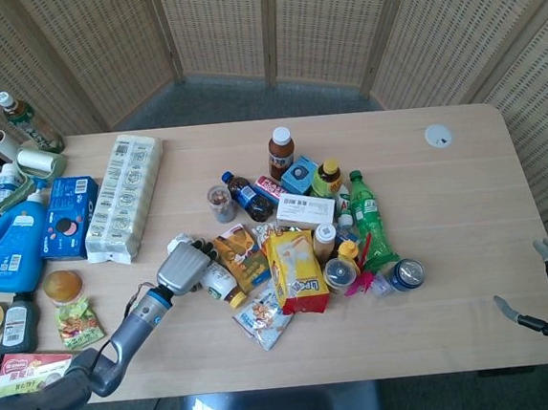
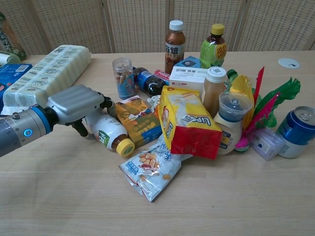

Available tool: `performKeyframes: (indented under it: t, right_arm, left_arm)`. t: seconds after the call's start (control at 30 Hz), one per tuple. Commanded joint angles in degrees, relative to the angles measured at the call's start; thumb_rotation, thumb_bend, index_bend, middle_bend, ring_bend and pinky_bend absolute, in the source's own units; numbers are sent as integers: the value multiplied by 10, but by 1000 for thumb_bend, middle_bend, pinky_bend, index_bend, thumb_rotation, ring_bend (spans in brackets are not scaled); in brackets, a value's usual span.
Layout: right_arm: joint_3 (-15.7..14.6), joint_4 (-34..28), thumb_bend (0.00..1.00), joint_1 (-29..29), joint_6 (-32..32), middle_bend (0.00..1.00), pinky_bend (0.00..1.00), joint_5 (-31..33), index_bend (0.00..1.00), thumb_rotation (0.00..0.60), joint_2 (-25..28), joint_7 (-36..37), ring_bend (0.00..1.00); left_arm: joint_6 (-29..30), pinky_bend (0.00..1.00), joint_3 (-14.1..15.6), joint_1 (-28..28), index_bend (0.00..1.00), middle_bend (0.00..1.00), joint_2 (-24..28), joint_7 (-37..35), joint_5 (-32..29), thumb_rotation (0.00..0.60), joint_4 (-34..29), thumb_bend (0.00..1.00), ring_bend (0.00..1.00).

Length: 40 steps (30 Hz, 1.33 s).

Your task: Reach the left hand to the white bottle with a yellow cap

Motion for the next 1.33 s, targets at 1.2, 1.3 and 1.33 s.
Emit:
performKeyframes:
  t: [1.2, 1.3, 1.33]
  right_arm:
    - [0, 63, 206, 20, -33, 0, 0, -15, 0, 357, -52, 55, 0]
    - [0, 68, 208, 20, -34, 0, 0, -15, 0, 355, -54, 59, 0]
    - [0, 68, 207, 19, -33, 0, 0, -15, 0, 354, -54, 59, 0]
  left_arm:
    - [252, 954, -231, 46, 896, 971, 258, -60, -109, 600, -504, 311, 1000]
    - [250, 953, -238, 43, 896, 971, 259, -58, -116, 600, -514, 311, 1000]
    - [249, 953, -239, 41, 896, 971, 259, -57, -117, 600, -515, 311, 1000]
